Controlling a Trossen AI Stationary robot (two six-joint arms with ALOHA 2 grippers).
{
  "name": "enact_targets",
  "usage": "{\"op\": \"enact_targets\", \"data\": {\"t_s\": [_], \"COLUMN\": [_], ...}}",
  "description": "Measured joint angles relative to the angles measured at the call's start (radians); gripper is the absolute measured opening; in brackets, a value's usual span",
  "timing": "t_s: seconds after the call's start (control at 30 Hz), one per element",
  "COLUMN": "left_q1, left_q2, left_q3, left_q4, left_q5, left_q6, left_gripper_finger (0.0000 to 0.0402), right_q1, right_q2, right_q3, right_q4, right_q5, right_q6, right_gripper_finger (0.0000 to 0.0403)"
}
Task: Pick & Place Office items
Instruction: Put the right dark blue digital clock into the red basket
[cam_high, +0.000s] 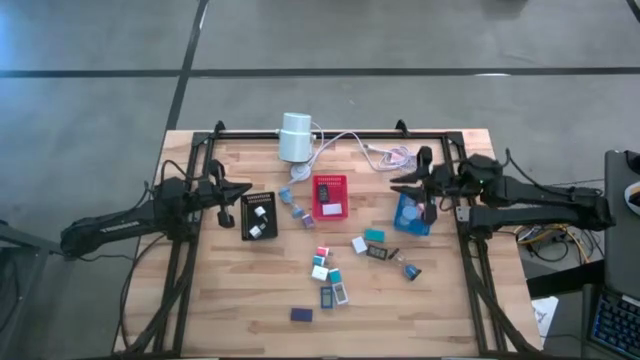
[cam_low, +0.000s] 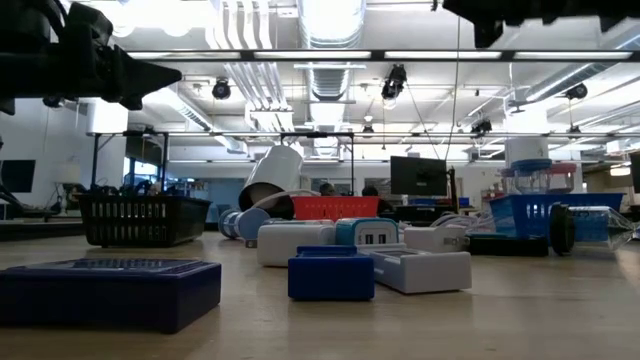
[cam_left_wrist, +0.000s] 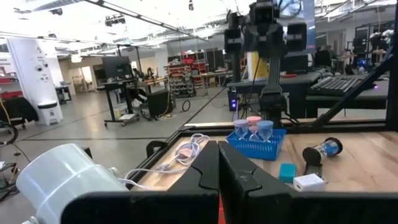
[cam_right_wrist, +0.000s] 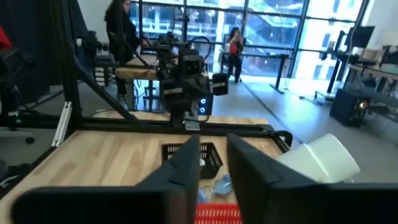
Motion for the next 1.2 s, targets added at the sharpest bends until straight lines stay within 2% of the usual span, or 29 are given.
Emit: {"op": "enact_targets", "data": {"t_s": [0.1,0.43,0.57,0.8,1.2], "left_q1": [0.000,0.000,0.000,0.000,0.000], "left_q2": [0.000,0.000,0.000,0.000,0.001], "left_q3": [0.000,0.000,0.000,0.000,0.000], "left_q4": [0.000,0.003,0.001,-0.009,-0.003], "left_q5": [0.000,0.000,0.000,-0.001,-0.003], "left_q6": [-0.010,-0.012,-0.012,-0.019,0.091], "left_gripper_finger": [0.0000,0.0000,0.0000,0.0000,0.0000], "right_q1": [0.000,0.000,-0.001,-0.001,-0.001], "right_q2": [-0.047,-0.220,-0.297,-0.389,-0.403], "right_q3": [-0.096,-0.379,-0.446,-0.506,-0.528], "right_q4": [0.077,0.365,0.364,0.359,0.274], "right_q5": [0.002,0.024,0.082,0.091,0.092], "right_q6": [-0.007,-0.020,-0.009,0.000,-0.012], "right_gripper_finger": [0.0017,0.0012,0.0012,0.0012,0.0012]}}
